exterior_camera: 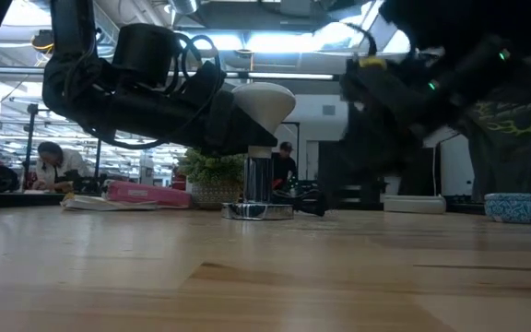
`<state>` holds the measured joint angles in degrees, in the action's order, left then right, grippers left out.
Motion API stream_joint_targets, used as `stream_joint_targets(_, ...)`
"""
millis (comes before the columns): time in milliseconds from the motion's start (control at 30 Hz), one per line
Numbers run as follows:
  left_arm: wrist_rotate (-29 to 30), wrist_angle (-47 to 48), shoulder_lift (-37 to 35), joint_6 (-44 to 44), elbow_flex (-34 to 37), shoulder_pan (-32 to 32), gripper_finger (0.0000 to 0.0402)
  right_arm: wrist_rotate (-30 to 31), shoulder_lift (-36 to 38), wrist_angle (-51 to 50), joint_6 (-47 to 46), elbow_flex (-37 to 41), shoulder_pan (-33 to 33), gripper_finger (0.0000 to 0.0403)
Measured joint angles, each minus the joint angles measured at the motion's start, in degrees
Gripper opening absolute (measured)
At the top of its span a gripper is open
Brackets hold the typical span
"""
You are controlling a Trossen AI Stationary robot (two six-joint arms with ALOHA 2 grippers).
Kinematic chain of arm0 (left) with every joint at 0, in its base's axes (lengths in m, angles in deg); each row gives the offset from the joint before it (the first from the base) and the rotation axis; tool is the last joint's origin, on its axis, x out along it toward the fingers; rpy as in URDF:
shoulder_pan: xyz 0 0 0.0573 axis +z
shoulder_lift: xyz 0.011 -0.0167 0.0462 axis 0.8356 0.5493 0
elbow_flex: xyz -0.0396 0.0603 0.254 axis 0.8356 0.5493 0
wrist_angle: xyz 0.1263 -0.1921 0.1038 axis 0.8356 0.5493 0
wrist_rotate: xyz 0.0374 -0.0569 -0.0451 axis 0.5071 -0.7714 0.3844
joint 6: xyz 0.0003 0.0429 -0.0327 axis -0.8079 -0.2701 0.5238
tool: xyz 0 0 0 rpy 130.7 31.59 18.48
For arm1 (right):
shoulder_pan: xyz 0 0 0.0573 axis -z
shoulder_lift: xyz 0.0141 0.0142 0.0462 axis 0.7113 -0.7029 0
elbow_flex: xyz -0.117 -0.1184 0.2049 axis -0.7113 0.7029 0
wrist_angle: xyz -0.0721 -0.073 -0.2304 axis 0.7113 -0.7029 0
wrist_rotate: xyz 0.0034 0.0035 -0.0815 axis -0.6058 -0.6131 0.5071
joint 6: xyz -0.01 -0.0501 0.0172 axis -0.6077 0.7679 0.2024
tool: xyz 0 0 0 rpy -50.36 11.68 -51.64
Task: Screw lightbulb
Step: Remove the lightbulb from the lamp
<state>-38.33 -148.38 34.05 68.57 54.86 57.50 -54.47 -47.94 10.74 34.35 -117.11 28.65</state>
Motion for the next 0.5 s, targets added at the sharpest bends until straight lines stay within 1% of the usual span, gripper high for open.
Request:
stream_joint_targets(233, 0.30, 0.05, 0.01, -0.04, 0.04, -1.93, 0.0157, 19.67, 8.90, -7.20, 8.35, -0.16, 0.15, 0.0168)
stream_joint_targets(300, 0.19, 0.07, 0.01, -0.03, 0.04, -2.38, 0.0157, 25.93, 10.48, -8.37, 10.84, -0.16, 0.59, 0.0168)
stream_joint_targets(333, 0.05, 0.07, 0.02, -0.01, 0.04, -2.59, 0.0157, 27.85, 10.95, -8.33, 12.33, -0.16, 1.04, 0.0168)
stream_joint_targets(400, -0.14, 0.04, 0.02, 0.08, 0.04, -2.93, 0.0157, 28.46, 11.35, -7.31, 15.28, -0.18, 2.74, 0.0168)
stream_joint_targets(433, -0.19, 0.04, 0.02, 0.14, 0.04, -3.07, 0.0157, 27.32, 11.35, -7.14, 16.01, -0.20, 3.99, 0.0168)
stream_joint_targets(500, -0.31, 0.04, 0.02, 0.16, 0.04, -3.37, 0.0157, 22.52, 10.92, -7.18, 16.59, -0.21, 6.73, 0.0168)
